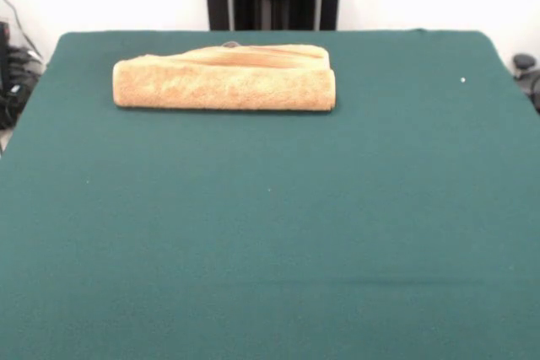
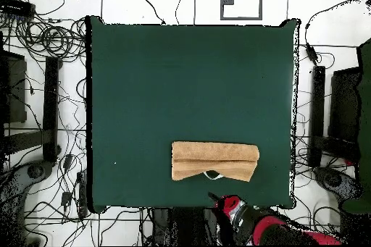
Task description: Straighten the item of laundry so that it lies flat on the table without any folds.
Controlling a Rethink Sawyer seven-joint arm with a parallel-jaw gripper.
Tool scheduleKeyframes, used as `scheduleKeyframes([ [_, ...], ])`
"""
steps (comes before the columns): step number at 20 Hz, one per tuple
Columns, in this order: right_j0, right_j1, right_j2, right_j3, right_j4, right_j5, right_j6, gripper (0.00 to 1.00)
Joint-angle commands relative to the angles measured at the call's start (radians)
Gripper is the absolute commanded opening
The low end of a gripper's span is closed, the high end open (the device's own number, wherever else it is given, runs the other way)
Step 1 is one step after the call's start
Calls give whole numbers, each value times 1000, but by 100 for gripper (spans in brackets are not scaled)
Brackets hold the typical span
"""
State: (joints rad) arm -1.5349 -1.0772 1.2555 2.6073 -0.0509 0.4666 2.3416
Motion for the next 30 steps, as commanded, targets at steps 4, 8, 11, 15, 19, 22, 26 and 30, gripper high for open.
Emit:
scheduleKeyframes([
  [4, -46, 189, 57, -35, -180, 30, -209, 100],
  [8, 19, 250, -50, -37, -307, -53, -138, 100],
  [11, 103, 373, -230, -106, -496, -125, -89, 100],
  [15, 166, 516, -370, -192, -674, -192, -40, 100],
  [19, 206, 608, -439, -267, -786, -233, -15, 100],
  [22, 215, 690, -477, -333, -852, -246, -28, 100],
  [26, 230, 763, -514, -404, -918, -261, -41, 100],
  [30, 240, 813, -537, -456, -971, -283, -47, 100],
])
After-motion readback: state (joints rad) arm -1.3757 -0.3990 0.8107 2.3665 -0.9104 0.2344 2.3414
